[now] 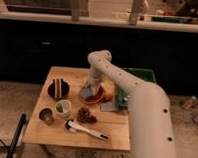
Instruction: Wipe red bowl with sponge
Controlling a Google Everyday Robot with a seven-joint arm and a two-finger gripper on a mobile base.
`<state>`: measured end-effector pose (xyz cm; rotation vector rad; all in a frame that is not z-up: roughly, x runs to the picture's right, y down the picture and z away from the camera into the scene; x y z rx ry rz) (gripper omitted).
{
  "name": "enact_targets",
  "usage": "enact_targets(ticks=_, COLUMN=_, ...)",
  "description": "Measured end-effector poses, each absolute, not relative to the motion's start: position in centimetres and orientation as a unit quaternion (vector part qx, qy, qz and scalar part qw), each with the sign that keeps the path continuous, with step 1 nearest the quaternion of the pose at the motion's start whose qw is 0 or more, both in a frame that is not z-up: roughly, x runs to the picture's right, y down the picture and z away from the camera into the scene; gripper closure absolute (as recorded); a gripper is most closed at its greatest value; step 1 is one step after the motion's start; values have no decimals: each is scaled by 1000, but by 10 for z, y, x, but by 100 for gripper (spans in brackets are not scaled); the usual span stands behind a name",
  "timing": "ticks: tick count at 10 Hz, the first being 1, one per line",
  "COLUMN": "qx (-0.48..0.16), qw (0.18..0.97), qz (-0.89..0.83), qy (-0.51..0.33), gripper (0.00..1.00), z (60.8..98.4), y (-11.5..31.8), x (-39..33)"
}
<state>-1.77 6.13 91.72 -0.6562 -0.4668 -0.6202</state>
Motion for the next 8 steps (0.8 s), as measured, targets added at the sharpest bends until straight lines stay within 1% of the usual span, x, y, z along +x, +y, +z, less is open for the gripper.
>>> enact_targets(ticks=4, qx=-322, qw=879, qz=-280, qy=-214, gripper=100, z=902, y=70, x=14)
enact_targets(ticks=8, qx=-320, qw=892, qz=-255, qy=-192, gripper=100, z=903, y=59, x=41)
